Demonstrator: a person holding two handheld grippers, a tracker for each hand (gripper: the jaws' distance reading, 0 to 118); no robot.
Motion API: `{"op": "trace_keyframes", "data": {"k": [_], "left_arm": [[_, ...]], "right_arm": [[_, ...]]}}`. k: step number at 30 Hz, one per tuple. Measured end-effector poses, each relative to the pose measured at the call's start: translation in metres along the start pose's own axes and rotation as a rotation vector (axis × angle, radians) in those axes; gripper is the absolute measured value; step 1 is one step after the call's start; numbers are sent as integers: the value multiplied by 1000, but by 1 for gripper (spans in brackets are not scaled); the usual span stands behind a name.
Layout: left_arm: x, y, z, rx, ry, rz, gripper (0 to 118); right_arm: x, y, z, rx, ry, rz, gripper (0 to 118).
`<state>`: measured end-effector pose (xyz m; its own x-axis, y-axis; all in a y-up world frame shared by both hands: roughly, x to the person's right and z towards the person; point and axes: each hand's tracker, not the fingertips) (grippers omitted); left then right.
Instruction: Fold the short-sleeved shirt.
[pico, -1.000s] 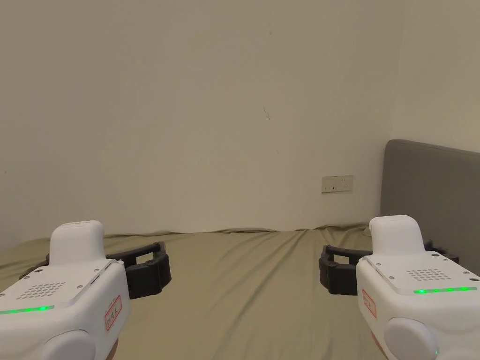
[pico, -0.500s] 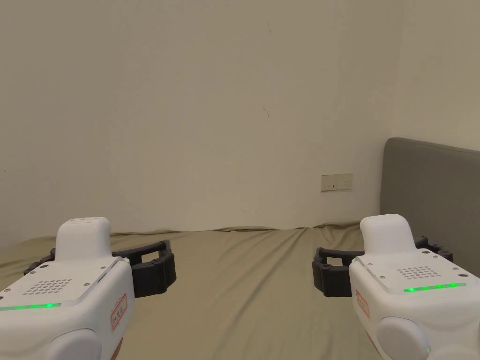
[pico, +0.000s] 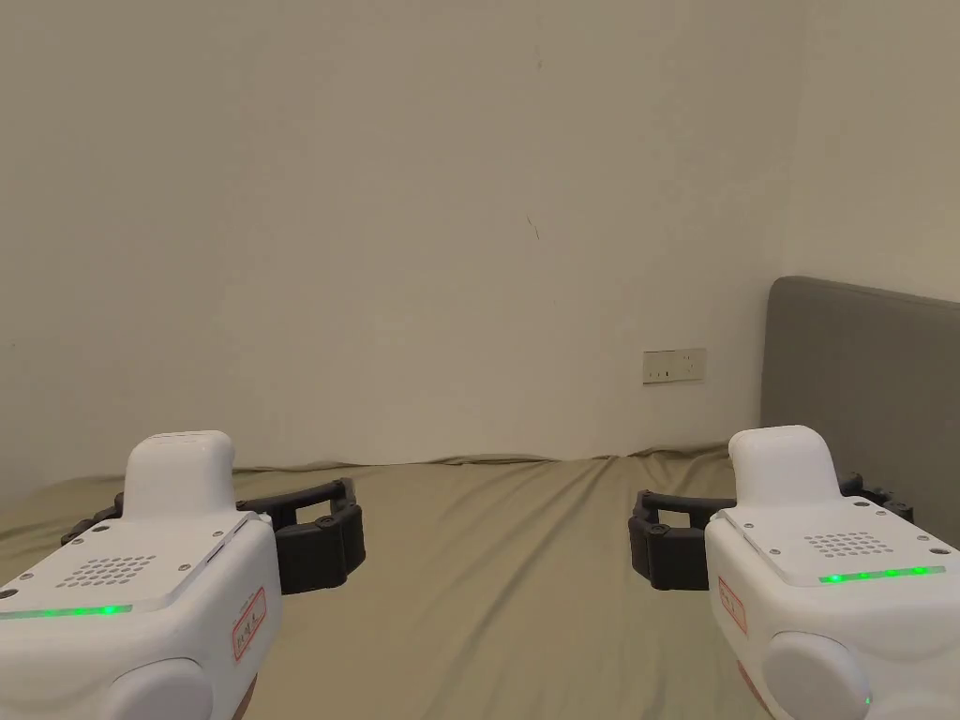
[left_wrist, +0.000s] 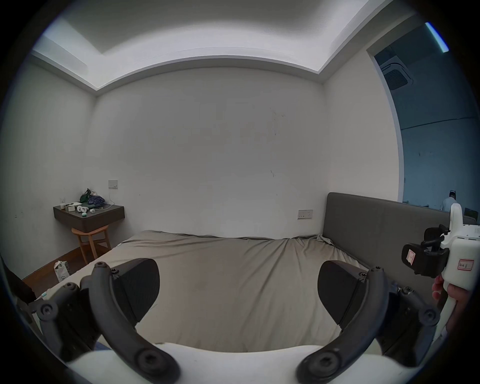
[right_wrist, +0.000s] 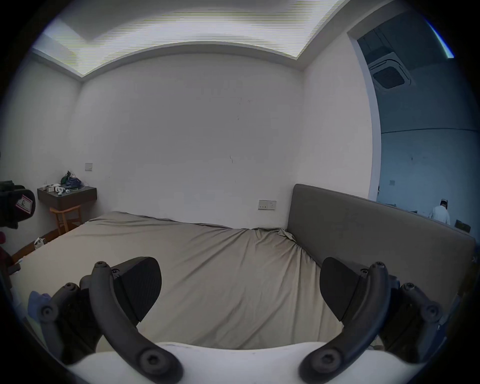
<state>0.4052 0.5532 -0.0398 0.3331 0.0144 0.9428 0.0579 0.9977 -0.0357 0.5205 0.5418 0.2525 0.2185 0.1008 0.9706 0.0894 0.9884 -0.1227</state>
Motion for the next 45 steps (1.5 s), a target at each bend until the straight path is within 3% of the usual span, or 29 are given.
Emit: {"op": "trace_keyframes", "data": {"k": [5,16,24,45], "left_arm": [[1,1,1,-1,0,-2,118],[0,3,0,-9,5,-20,118],[-2,5,1,-6,2,-13,118],[-2,9,2,-10,1,-12,118]], "right_arm": [[-2,6,1,-29,72,-66,118],[-8,10,8,-15,147,-47,118],[-11,17,9,-21,54,-72,118],[-15,14,5,-50,54,-70,118]]}}
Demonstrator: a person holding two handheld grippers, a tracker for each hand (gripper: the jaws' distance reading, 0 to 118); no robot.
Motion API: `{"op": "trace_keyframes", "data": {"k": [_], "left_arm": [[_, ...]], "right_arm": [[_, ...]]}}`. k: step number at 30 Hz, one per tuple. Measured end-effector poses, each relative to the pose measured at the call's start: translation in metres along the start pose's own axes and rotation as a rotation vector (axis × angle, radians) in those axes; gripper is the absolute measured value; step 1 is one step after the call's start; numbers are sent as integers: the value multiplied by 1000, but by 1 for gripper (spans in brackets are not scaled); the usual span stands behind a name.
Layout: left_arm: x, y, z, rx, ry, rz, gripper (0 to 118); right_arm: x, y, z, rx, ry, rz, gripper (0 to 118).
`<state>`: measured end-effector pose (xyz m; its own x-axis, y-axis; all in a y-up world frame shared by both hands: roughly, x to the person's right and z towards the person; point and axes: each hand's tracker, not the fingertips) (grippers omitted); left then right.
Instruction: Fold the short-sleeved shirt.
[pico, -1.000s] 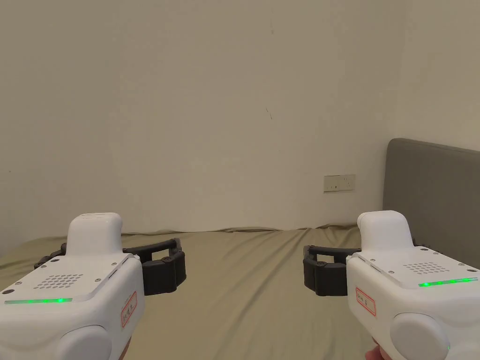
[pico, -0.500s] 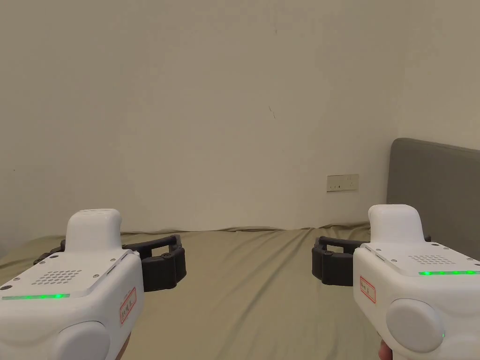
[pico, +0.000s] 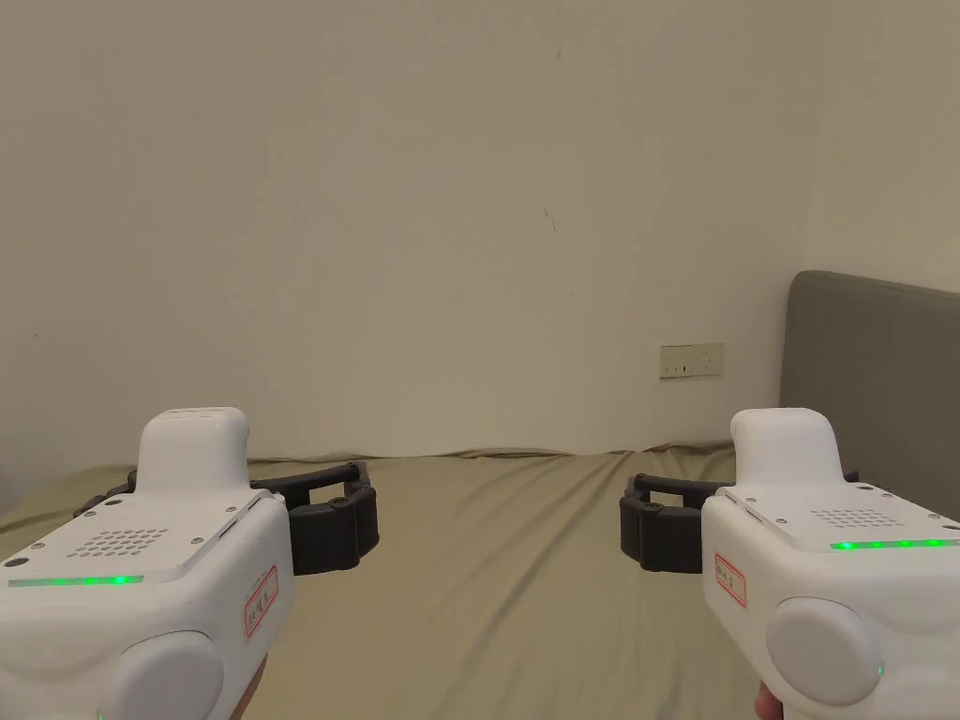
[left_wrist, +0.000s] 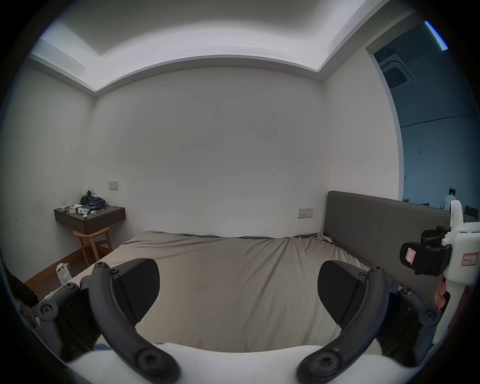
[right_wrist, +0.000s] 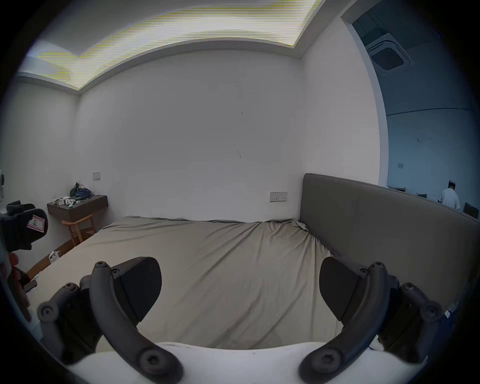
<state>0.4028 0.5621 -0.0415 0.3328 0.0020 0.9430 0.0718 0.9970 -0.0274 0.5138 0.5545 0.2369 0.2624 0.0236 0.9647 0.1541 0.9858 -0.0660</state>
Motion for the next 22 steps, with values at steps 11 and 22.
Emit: {"op": "trace_keyframes", "data": {"k": [11,22], "left_arm": [[1,0,1,-4,-1,-5,118],[1,0,3,-7,-6,16,118]], "right_arm": [[-5,0,4,-13,-32,27,118],[-15,-5,5,-12,-80,85,118]]}}
